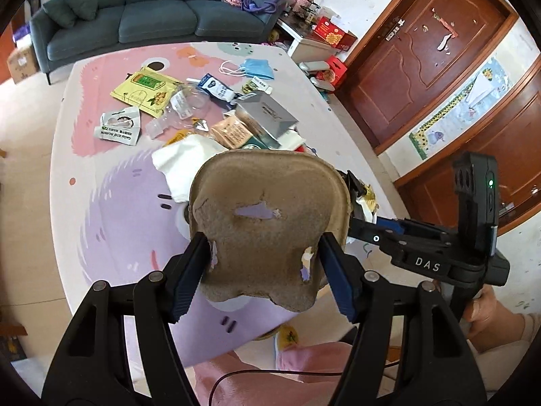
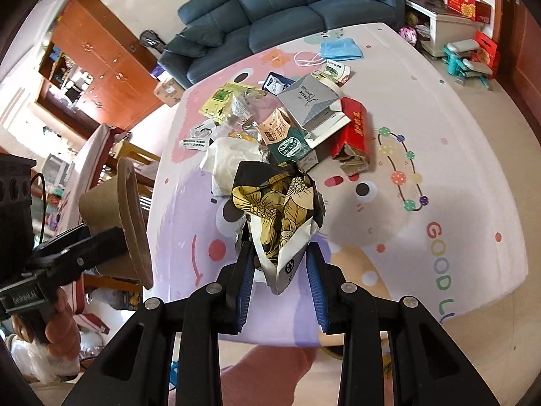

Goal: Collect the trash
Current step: 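Carry the wrapper and paper holder with both tools over the black bin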

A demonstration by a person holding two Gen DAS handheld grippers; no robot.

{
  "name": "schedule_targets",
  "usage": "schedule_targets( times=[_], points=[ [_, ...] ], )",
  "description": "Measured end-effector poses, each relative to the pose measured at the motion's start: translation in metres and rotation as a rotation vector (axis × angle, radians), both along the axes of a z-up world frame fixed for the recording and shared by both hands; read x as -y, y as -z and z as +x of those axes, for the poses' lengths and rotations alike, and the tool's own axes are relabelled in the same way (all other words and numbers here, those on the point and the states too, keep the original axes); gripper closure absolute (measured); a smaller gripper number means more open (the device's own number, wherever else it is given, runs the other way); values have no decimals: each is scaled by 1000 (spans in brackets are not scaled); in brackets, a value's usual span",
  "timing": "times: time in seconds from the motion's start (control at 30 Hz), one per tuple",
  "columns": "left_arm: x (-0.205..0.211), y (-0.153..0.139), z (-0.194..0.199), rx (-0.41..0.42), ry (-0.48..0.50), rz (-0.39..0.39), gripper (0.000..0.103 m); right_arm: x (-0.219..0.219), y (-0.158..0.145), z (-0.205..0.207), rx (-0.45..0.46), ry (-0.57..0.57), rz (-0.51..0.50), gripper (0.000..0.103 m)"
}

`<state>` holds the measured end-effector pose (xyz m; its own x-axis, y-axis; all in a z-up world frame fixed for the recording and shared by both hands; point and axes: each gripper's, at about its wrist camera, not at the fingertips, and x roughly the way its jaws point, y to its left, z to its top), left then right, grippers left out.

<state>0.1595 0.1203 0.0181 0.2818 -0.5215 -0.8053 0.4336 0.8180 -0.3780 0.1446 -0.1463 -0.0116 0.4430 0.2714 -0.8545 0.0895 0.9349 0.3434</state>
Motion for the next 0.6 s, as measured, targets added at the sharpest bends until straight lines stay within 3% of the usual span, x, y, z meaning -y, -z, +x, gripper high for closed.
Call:
schedule_targets(
  times=[0.4,0.6],
  points=[
    [86,-4,-115,28,-163,5,39,75,-10,-82,74,-196,6,72],
    [121,15,-167,-17,-206,84,39,105,9,-126,71,-256,53,72]
  ],
)
